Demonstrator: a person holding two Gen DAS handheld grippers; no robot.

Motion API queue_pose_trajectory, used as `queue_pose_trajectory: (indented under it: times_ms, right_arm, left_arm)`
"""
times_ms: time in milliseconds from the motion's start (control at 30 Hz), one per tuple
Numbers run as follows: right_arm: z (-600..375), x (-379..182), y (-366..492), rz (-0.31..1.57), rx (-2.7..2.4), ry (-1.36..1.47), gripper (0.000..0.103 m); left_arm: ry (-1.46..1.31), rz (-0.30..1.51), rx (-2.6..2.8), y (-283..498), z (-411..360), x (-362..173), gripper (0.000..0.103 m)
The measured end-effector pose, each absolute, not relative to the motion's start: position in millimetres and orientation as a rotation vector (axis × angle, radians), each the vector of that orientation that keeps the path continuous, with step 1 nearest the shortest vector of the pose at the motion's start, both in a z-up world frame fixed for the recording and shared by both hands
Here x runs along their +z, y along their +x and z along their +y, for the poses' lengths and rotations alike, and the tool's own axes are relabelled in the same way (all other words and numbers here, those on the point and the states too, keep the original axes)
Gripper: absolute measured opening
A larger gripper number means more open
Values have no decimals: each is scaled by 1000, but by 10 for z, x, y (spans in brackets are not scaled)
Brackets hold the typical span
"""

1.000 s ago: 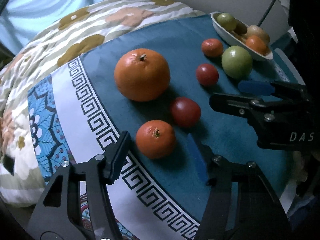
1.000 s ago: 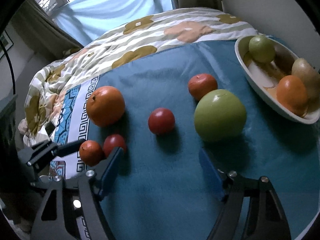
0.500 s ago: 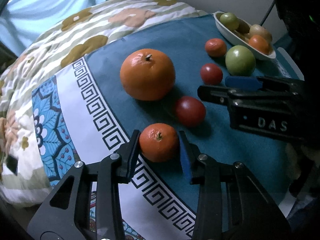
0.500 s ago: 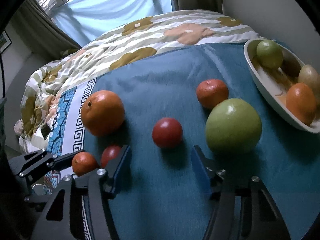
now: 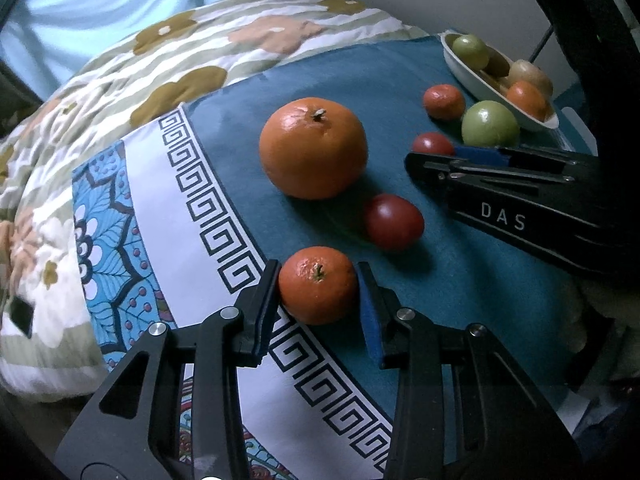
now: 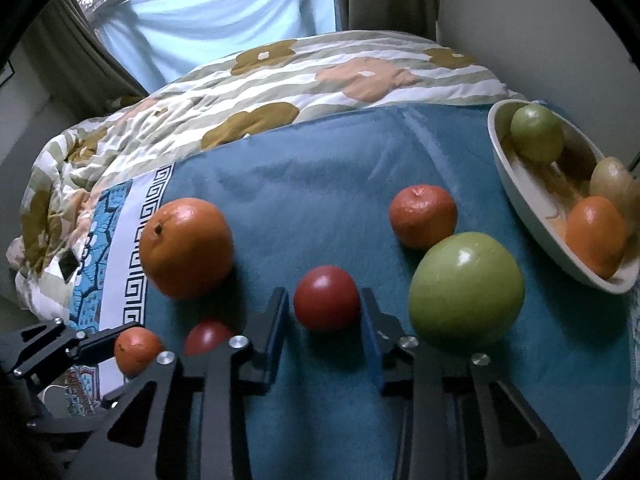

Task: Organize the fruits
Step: 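Carry the mandarin into the white bowl and open the left tool while the right tool carries the tomato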

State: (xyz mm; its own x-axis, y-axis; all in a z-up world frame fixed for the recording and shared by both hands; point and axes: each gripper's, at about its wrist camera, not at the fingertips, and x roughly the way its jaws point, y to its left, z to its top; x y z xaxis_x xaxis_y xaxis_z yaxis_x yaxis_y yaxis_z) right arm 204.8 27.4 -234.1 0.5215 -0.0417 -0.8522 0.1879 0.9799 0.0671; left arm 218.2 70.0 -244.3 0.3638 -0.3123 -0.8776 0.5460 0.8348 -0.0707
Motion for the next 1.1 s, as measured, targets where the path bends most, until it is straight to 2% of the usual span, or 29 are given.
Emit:
queue_pose_trajectory:
  times_ms: [467,767,1100]
  right_arm:
    - [304,-2124,1953,985,-96,152,28]
    - [210,-1727,1762,920,-80,143,28]
    - [-294,-1166,1571,848,-26,147,28]
  left_arm:
    - [195,1036,-517,2162,767,-2184,41]
    - [181,971,-502,2139,699,-1820,41]
    - [177,870,-450,1990,288,-1267,41]
